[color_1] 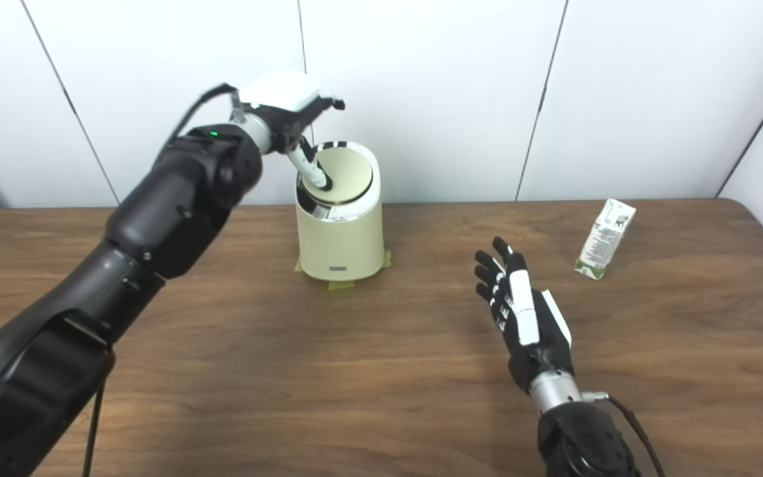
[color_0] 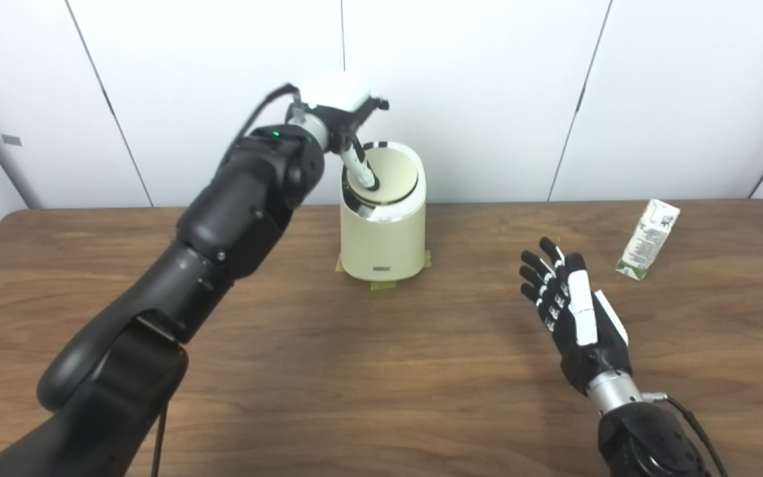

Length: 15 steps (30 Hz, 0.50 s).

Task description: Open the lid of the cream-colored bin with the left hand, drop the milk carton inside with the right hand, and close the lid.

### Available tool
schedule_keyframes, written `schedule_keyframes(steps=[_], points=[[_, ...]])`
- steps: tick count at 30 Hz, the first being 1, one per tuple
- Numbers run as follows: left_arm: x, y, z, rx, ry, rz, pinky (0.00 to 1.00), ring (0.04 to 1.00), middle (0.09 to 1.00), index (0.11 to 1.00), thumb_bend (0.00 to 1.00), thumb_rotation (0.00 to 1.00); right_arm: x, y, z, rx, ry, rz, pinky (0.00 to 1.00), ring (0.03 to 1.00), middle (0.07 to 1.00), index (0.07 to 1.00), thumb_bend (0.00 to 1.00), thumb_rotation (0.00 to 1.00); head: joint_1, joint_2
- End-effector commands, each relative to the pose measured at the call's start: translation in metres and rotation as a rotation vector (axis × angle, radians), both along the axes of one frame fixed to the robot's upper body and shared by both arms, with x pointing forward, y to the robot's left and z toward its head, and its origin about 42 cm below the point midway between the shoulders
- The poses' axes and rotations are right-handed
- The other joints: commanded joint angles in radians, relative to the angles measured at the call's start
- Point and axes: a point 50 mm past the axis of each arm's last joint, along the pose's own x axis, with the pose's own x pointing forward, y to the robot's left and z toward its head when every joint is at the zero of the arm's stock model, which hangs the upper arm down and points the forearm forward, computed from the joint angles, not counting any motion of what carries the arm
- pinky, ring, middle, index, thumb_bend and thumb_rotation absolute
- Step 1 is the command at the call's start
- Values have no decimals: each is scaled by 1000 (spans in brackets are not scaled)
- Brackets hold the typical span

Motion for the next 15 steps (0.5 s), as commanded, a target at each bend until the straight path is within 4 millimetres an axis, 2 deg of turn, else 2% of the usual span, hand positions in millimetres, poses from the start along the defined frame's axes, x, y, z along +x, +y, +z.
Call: schedule_keyframes(steps=[1,5,7,10,11,13,15], points=[[-7,-3,59,-98,-110,-7,589,715,808,886,980,71,5,-2,16,-8,-62,9,941,938,926,968,702,1000,1,1],[-21,15,79,-234,-146,-10,598,713,792,858,937,39,5,-4,17,-17,-64,4,928,946,932,970,704,1000,1,0],[-27,27,77,-309,-167,0,624,727,787,837,915,46,6,-6,16,-20,-63,-2,922,949,931,969,707,1000,4,1],[-35,42,51,-379,-171,32,609,721,776,801,845,128,7,-8,17,-27,-63,-5,908,947,927,958,690,1000,8,4],[-38,46,40,-409,-162,40,602,725,777,791,789,138,7,-9,17,-33,-64,-4,903,946,925,948,658,992,8,4],[-46,53,17,-486,-139,54,614,739,785,794,728,121,9,-10,18,-42,-67,3,892,945,925,940,655,918,7,1],[-55,59,-2,-543,-126,66,603,738,786,798,652,164,9,-10,20,-53,-72,3,871,934,923,928,697,799,7,1]])
